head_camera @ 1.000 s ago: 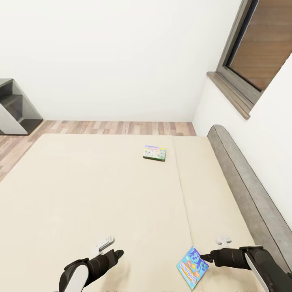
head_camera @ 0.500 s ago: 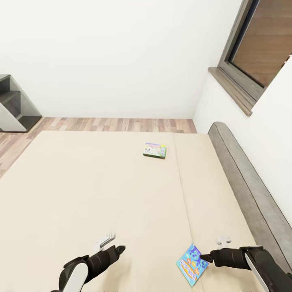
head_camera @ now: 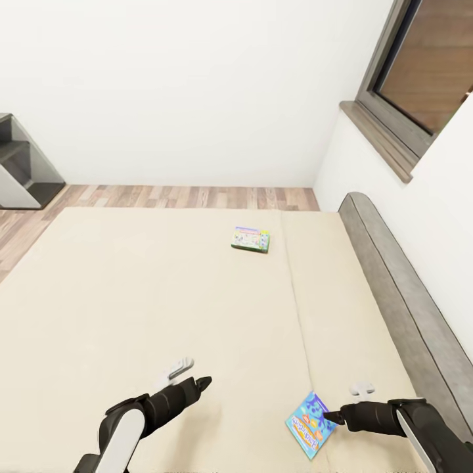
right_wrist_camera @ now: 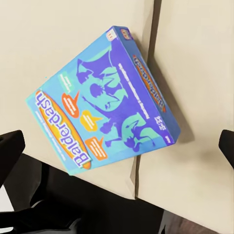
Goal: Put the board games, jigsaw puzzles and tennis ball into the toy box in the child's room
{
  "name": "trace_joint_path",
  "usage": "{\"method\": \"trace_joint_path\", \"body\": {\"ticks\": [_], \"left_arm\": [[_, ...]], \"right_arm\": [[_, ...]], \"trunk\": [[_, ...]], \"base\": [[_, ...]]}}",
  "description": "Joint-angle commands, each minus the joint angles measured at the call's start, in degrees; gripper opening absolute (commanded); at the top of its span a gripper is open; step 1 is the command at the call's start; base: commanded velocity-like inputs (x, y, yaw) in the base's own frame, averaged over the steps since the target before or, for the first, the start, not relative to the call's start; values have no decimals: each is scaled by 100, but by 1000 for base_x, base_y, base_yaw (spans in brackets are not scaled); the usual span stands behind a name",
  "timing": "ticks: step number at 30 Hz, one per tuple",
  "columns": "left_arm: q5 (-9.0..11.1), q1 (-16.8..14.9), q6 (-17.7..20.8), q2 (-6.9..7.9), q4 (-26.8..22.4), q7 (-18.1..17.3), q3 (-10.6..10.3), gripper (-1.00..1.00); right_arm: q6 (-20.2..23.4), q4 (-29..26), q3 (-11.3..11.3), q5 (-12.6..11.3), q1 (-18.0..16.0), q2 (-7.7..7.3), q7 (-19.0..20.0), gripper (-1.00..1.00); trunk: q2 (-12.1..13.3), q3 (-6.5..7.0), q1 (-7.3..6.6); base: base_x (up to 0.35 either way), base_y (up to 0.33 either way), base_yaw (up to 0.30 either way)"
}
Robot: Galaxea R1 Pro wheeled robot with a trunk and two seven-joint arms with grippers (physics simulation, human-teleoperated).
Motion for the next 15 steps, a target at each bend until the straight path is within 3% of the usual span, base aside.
{"method": "trace_joint_path", "body": {"ticks": [1, 15], "left_arm": [[58, -22, 32, -9, -25, 53, -43, 100], [72, -85, 71, -41, -80, 25, -218, 100]], "right_arm": [[40, -5, -8, -5, -2, 0, 18, 100], [40, -6, -8, -6, -4, 7, 21, 100]], "trunk": [[-4, -14, 0], [-4, -144, 0]], "base": [[0, 0, 0], [0, 0, 0]]}}
